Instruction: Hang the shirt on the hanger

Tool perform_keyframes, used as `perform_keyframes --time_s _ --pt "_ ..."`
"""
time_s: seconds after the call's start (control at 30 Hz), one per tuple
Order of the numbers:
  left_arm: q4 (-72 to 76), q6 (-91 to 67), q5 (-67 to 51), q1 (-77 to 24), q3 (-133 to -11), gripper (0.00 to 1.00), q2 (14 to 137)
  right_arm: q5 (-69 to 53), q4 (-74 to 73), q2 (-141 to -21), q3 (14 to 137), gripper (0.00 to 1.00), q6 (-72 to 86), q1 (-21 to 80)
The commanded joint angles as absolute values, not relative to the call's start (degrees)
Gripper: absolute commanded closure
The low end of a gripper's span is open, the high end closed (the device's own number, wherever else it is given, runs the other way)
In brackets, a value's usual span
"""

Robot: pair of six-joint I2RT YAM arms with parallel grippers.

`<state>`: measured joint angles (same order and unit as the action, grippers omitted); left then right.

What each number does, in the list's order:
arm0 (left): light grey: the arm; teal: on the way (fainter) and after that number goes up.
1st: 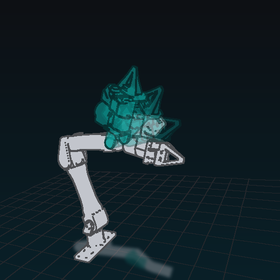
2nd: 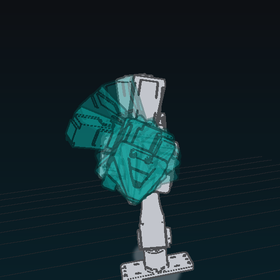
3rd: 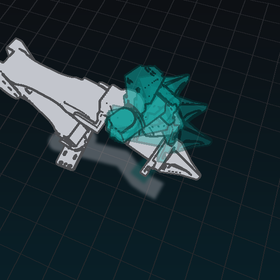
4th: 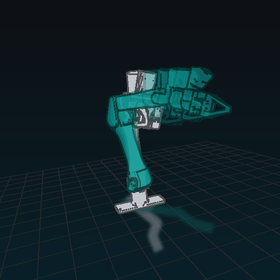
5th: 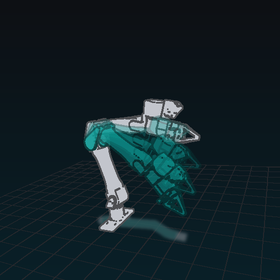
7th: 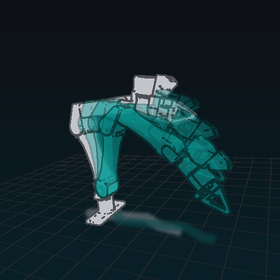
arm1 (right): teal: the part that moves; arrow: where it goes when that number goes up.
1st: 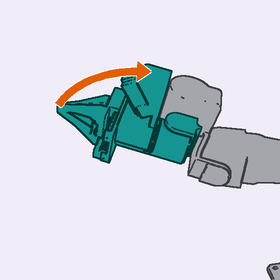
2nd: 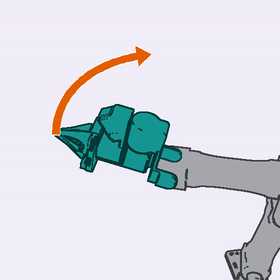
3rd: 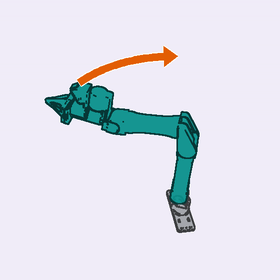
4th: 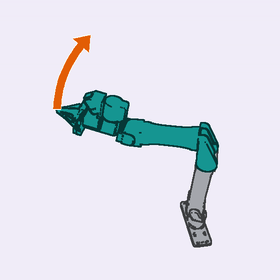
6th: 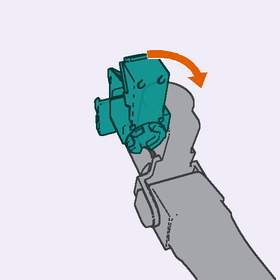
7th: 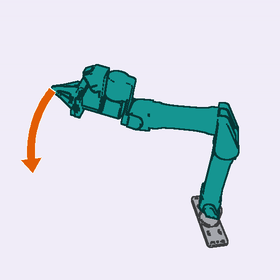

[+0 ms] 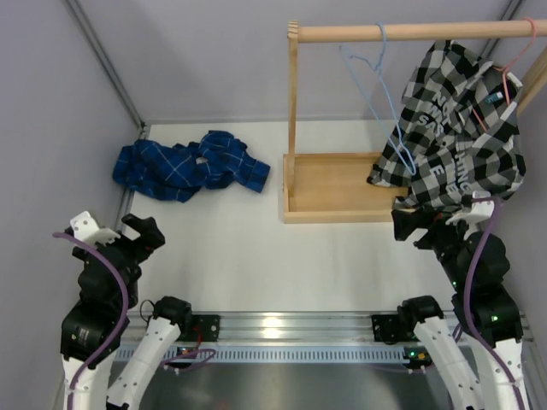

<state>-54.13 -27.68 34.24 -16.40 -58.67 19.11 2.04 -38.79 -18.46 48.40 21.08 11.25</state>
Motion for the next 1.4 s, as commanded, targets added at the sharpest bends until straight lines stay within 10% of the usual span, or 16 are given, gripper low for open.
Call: perform_keyframes --time_s 0.0,0.47,1.0,1.17,1.3,1.37 --pt "-52.3 -31.1 36.1 -16.6 -58.5 0.02 18.3 1.9 -34.6 -18.3 47.9 0.01 22.2 11.5" --pt "-39.2 -55.4 38.4 -15.4 -55.5 0.02 49.8 -14.1 -20.2 -20.7 38.7 0.0 29.2 11.4" --pt "-23.3 -57.8 21.0 9.6 -72.2 0.13 99.5 -14.7 -19.5 -22.0 33.4 0.0 25.0 11.4" --pt "-18.5 -56.5 17.8 10.7 -75.6 0.3 108.8 -13.9 -19.2 -24.2 33.2 0.01 25.0 11.5" --pt "-17.1 -60.6 17.8 10.6 -70.1 0.88 105.3 -13.0 -18.4 -25.7 33.3 0.01 25.1 11.5" --pt "-16.1 -61.1 17.3 10.5 -67.9 1.0 102.0 -13.3 -17.4 -26.5 33.2 0.01 25.6 11.4"
